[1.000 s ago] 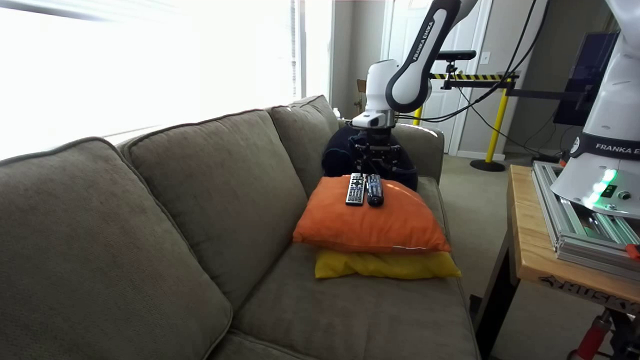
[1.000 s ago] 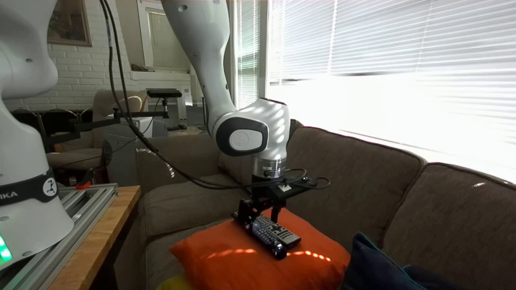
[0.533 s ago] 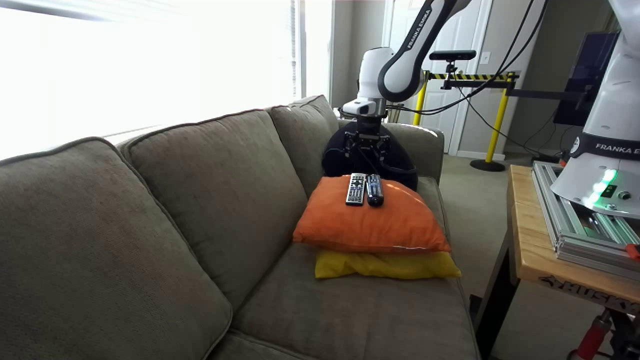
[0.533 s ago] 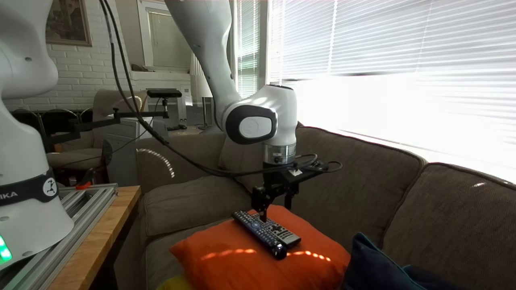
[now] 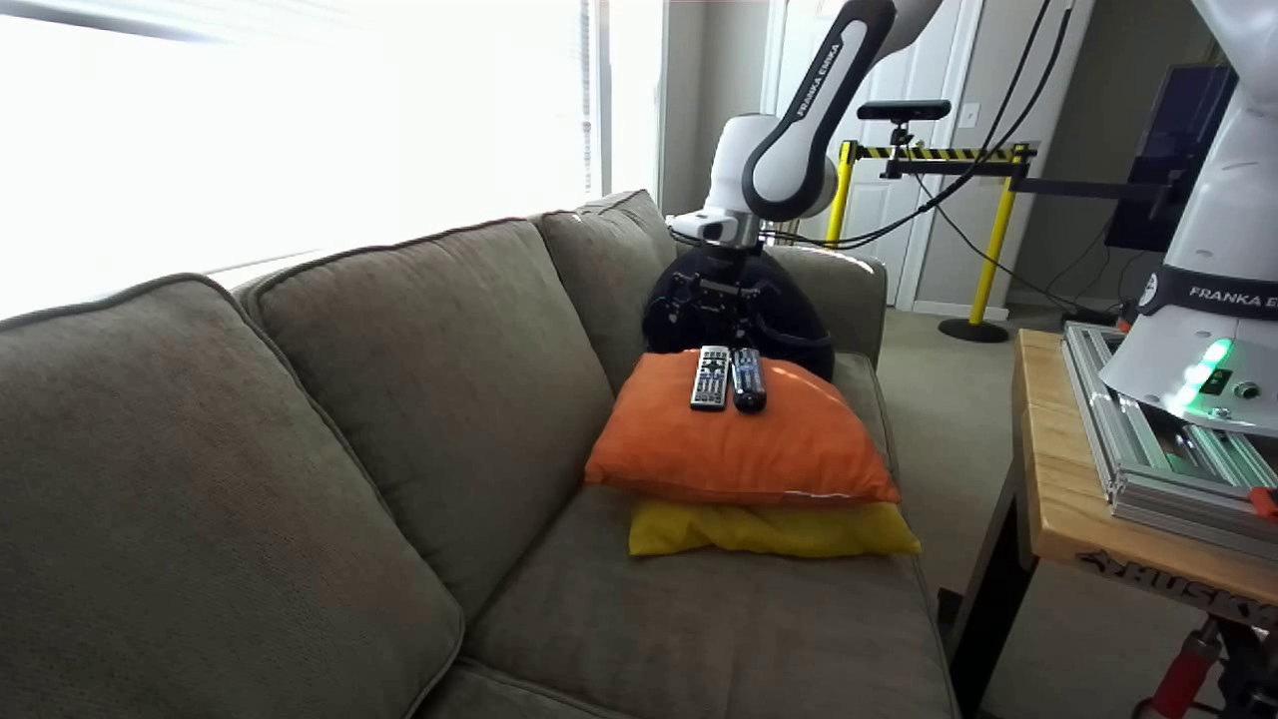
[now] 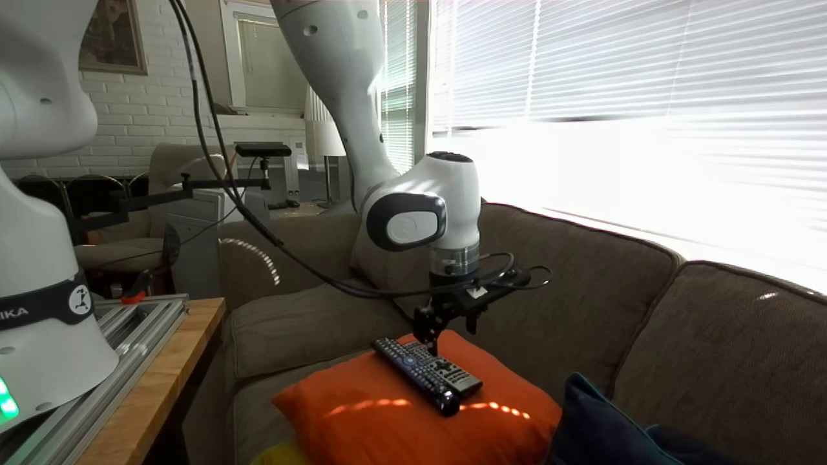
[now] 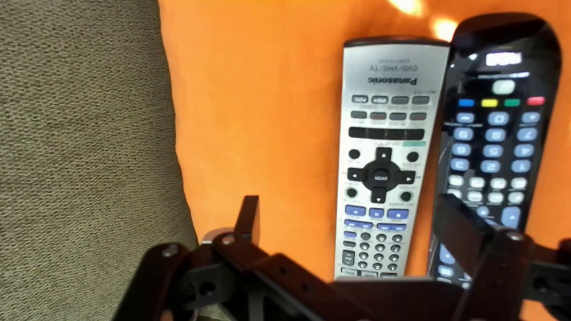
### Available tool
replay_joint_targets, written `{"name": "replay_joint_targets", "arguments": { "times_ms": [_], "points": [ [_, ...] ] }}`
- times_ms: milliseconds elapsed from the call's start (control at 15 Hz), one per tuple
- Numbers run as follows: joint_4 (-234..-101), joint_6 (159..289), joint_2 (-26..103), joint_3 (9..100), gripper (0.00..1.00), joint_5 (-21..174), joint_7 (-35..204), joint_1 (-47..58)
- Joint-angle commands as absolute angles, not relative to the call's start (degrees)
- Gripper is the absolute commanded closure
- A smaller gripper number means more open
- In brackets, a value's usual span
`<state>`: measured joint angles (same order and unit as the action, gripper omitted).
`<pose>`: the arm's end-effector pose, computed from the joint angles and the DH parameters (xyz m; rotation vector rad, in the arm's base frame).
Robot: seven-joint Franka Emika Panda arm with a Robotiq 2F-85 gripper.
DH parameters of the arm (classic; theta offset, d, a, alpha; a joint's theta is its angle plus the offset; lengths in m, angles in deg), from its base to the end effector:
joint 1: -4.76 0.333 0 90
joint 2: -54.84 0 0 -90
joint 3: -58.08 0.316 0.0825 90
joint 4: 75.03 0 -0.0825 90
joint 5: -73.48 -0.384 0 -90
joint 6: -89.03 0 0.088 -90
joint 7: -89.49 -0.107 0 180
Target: Swap the positions of the remotes
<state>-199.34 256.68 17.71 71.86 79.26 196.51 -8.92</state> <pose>0.5601 0.0131 0.1115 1.7854 2.5246 0.2626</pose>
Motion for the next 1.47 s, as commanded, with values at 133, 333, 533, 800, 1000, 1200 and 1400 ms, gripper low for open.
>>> {"name": "replay_joint_targets", "arguments": {
  "times_ms": [133, 333, 533, 800, 1000, 1200, 1400],
  "points": [
    [-196.3, 260.5, 11.7, 74.9, 0.0, 80.0, 197.6, -12.3],
    [-195.7, 259.8, 10.8, 74.9, 0.0, 80.6, 196.6, -12.4],
    [-195.7, 258.3, 11.5, 73.0, 0.0, 81.1, 195.4, -10.7],
    [-195.3, 255.4, 12.2, 67.8, 0.0, 82.6, 193.6, -6.2],
    [-194.6, 253.8, 12.1, 64.3, 0.0, 83.7, 192.3, -2.9],
    [-193.8, 253.5, 11.4, 62.7, 0.0, 84.4, 191.5, -1.4],
    [-193.8, 254.4, 11.1, 62.3, 0.34, 84.7, 191.0, -0.9]
  ]
}}
